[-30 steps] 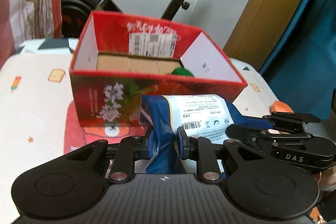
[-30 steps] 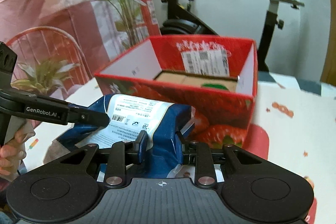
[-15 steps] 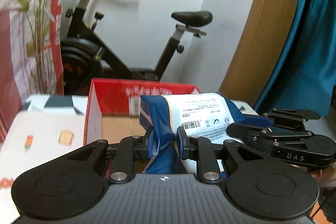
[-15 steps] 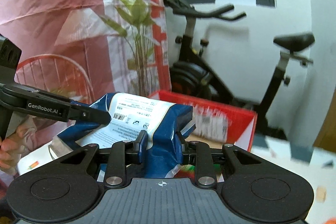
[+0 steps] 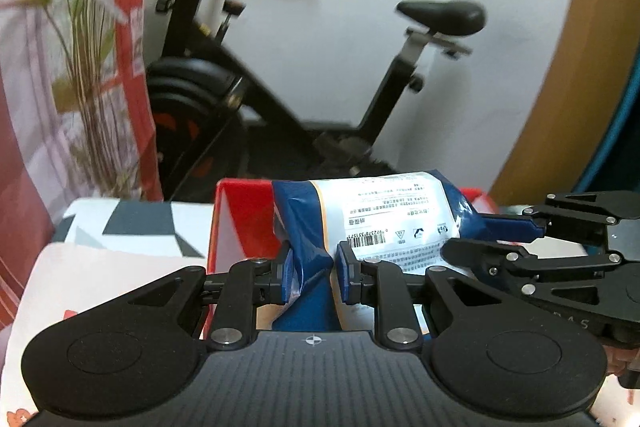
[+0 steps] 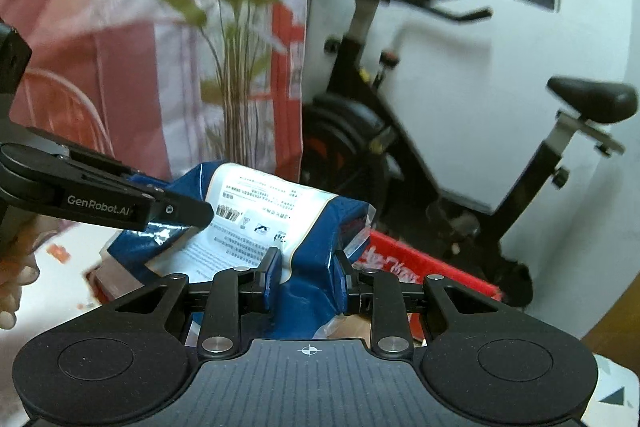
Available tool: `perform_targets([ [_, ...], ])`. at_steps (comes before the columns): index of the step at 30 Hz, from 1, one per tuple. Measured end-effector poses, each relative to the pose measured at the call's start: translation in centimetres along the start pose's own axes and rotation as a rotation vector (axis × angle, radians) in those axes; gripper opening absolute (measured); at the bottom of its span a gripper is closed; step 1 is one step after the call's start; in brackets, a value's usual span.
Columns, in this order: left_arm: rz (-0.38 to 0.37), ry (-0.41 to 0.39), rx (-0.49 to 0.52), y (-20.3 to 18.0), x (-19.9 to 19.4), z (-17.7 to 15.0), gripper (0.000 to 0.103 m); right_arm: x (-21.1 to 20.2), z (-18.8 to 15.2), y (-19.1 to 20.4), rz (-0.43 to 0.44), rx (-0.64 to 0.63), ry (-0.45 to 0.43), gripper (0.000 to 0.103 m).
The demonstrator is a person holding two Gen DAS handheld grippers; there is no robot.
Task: Organize soft objects
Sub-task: 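Lift the blue packet with both grippers and release it into the red box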
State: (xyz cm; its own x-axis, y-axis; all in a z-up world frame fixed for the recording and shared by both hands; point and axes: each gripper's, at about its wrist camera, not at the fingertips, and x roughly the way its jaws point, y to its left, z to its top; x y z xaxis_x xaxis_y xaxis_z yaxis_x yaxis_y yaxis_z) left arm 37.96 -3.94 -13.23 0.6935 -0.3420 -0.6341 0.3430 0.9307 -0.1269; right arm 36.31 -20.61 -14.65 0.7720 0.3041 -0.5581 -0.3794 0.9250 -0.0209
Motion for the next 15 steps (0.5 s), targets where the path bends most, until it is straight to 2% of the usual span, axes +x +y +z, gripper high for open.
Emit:
perform_targets([
  [7, 0.027, 0.085, 0.002, 1.0, 4.0, -0.9, 0.023, 5.8, -0.9, -1.1, 0.011, 0.034, 0.152, 0.025],
  [15, 0.043, 0.133, 0.003, 1.7, 5.7, -1.2, 0.024, 8.3, -1.8, -1.9, 0.046, 0.126, 0.274, 0.025],
])
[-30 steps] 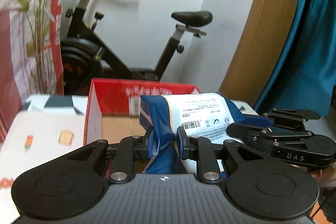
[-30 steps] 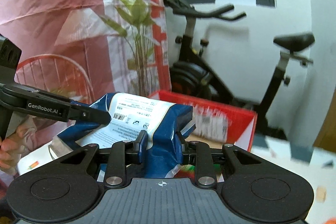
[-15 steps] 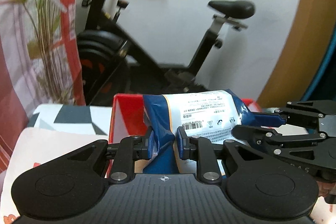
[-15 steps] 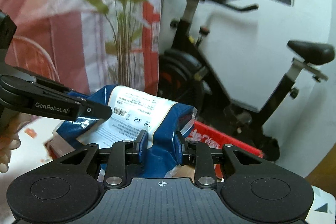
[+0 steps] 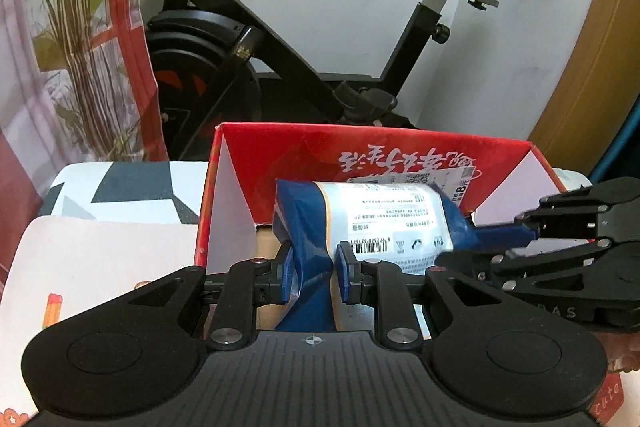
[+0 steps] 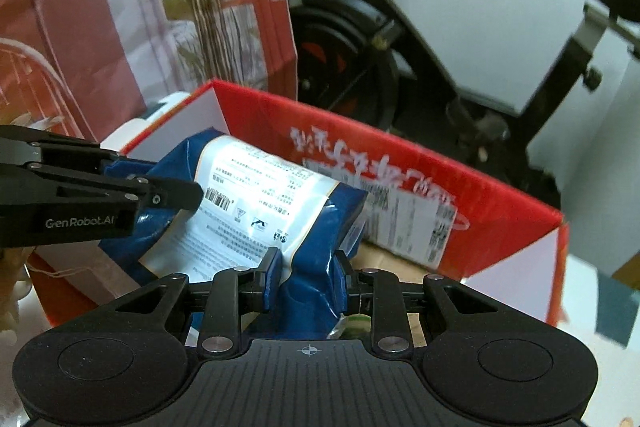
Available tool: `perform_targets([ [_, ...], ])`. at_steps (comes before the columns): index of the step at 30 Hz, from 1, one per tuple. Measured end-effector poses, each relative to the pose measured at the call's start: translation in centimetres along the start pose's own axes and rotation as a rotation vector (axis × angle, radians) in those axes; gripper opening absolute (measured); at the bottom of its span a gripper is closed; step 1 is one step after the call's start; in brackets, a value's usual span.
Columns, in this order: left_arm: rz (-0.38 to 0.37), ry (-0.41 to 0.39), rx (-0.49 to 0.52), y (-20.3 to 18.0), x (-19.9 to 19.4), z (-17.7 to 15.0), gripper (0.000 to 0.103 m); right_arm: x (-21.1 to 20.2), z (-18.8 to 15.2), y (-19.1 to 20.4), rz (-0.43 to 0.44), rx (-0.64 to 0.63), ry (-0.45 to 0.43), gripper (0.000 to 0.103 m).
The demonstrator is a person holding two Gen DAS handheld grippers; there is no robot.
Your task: Organize soft objects
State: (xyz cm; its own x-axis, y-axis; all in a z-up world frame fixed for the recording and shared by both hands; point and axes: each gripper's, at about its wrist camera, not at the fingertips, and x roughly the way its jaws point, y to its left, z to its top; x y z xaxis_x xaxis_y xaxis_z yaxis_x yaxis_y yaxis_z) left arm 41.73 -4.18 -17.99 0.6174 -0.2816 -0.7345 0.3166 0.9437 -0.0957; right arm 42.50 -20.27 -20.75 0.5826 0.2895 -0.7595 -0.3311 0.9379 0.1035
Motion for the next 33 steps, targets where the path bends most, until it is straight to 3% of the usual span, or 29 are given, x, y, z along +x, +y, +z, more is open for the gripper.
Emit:
perform_targets([
  [6, 0.008, -0.015, -0.003, 0.3, -0.1, 0.0, 0.024, 0.8, -0.3, -0.4, 0.003, 0.028, 0.066, 0.029],
  [17, -0.004, -0.09, 0.053, -1.6, -5.8, -1.2, 0.025, -5.5, -1.5, 0.1, 0.008, 0.082, -0.066, 0.037],
  [19, -0.01, -0.102, 0.049, -1.6, -7.3, -1.8, 0.031, -7.5, -2.2, 0.4, 0.006, 0.083, -0.108, 0.039],
  [22, -0.019, -0.116, 0.042, -1.8, -9.7, -3.2, 0.038, -10.0, -3.5, 0.8, 0.002, 0.082, -0.16, 0.04],
  [29, -0.058, -0.1, 0.037, -2.7, -14.1, -8.1, 0.039, -15.3, -8.2, 2.2, 0.004, 0.103, -0.254, 0.042],
  [33, -0.082, -0.071, -0.003, -2.1, -15.2, -11.1, 0.045, -16.9, -11.0, 3.1, 0.006, 0.088, -0.259, 0.047],
])
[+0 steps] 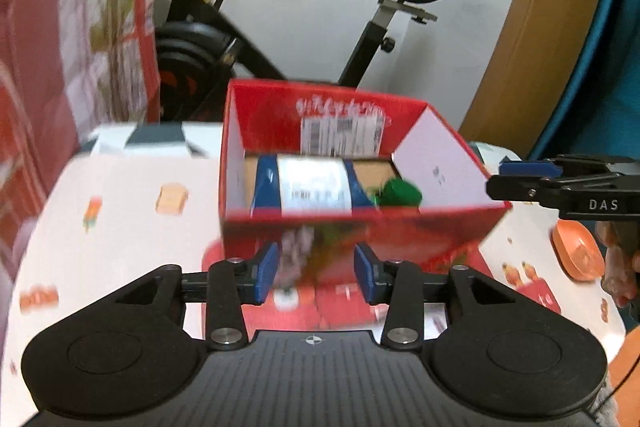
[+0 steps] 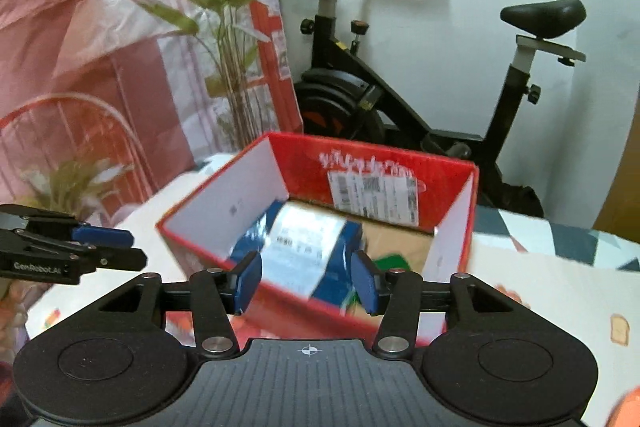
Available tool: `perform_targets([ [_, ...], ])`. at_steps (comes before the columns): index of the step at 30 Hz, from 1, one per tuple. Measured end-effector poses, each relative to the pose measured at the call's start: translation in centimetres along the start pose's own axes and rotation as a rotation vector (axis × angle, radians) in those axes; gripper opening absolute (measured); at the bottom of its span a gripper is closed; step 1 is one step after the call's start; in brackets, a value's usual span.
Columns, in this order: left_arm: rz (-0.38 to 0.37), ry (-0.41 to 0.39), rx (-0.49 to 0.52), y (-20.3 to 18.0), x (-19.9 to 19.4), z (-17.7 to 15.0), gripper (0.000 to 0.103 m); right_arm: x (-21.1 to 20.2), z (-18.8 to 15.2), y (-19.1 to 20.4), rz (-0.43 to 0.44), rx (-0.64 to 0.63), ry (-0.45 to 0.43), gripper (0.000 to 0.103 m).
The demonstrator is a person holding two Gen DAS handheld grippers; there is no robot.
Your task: Organize soft objects
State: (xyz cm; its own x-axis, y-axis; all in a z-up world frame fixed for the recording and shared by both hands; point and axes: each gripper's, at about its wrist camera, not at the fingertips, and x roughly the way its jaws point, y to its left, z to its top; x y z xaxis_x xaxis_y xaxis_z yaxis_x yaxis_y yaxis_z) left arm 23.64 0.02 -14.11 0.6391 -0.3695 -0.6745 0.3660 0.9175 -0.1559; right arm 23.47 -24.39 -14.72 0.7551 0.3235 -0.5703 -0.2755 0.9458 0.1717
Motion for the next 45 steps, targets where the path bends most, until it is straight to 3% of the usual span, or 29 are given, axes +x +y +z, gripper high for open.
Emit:
perform_targets([
  [4, 0.016, 0.037, -0.053, 0.8, -0.5, -3.0, 0.051, -0.9, -3.0, 0.8, -0.016, -0.004, 0.03, 0.049],
  [12, 0.066, 0.096, -0.126, 2.3, -0.2, -6.8, 0.051, -0.1, -10.0, 2.4, -0.008, 0.042, 0.148, 0.049],
  [20, 0.052, 0.146, -0.18, 1.8, 1.0, -9.4, 0.05, 1.5, -13.5, 3.3, -0.008, 0.058, 0.225, 0.05],
  [27, 0.048, 0.148, -0.186, 1.3, 1.5, -10.8, 0.05, 1.7, -14.5, 2.5, -0.017, 0.117, 0.212, 0.06],
  [39, 0.064, 0.156, -0.192, 1.2, 1.7, -11.9, 0.052, 0.8, -14.7, 1.6, -0.005, 0.176, 0.167, 0.063],
  [45, 0.072, 0.168, -0.196, 1.1, 1.9, -12.1, 0.052, -0.1, -14.6, 1.4, -0.071, 0.176, 0.172, 0.067],
])
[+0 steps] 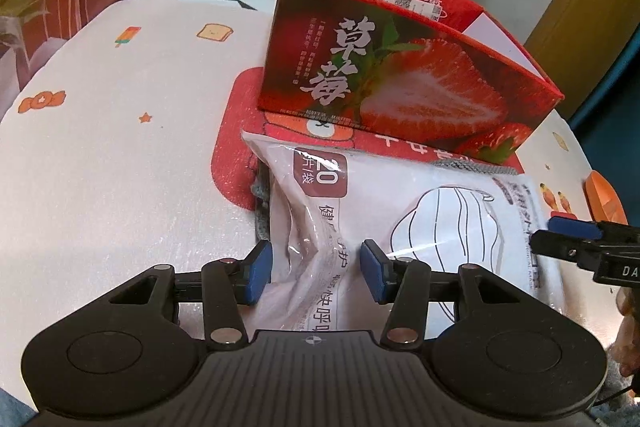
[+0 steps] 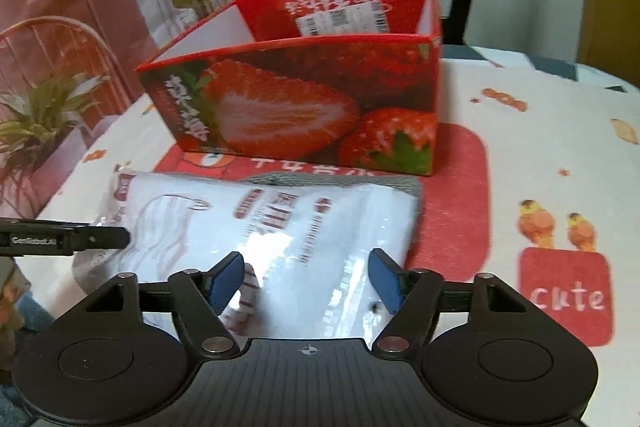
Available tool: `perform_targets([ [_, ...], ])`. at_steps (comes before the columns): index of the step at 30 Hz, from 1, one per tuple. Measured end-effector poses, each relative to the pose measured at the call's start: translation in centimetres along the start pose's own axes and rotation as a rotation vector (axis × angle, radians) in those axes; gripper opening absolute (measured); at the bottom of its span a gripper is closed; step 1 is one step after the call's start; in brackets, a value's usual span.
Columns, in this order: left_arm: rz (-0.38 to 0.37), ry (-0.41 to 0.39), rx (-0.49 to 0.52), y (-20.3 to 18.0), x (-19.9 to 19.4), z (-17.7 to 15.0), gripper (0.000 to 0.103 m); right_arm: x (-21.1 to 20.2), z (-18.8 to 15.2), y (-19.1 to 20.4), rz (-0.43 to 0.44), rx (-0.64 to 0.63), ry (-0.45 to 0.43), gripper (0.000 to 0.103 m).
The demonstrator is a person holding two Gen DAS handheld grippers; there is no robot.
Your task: Organize soft objects
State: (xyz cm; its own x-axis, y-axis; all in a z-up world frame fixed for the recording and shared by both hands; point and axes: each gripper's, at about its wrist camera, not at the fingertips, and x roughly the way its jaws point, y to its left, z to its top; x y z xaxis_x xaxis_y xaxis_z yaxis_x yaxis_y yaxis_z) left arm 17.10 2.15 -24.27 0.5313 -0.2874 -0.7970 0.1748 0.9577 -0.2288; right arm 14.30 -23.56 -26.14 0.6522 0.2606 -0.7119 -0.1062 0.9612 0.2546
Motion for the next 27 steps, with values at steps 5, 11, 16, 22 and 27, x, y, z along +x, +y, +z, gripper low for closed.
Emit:
perform_targets([
  [5, -0.006, 0.006, -0.013, 0.3, 0.1, -0.1, 0.052, 0.1, -0.2, -0.8, -0.005, 0.028, 0.012, 0.069],
  [11, -0.003, 0.01, -0.018, 0.2, 0.2, -0.1, 0.052, 0.4, -0.1, 0.1, 0.014, 0.007, 0.016, 0.066],
  [16, -0.017, 0.021, -0.045, 0.5, 0.3, -0.1, 0.051, 0.4, 0.0, 0.3, 0.01, -0.01, 0.013, 0.065],
  [22, -0.035, 0.027, -0.022, -0.2, 0.3, -0.1, 0.051, 0.6, 0.4, 0.3, 0.026, -0.035, 0.023, 0.065],
  [27, -0.065, 0.038, -0.027, 0.5, 0.3, 0.4, 0.052, 1.5, 1.2, -0.5, 0.109, -0.036, 0.064, 0.064],
])
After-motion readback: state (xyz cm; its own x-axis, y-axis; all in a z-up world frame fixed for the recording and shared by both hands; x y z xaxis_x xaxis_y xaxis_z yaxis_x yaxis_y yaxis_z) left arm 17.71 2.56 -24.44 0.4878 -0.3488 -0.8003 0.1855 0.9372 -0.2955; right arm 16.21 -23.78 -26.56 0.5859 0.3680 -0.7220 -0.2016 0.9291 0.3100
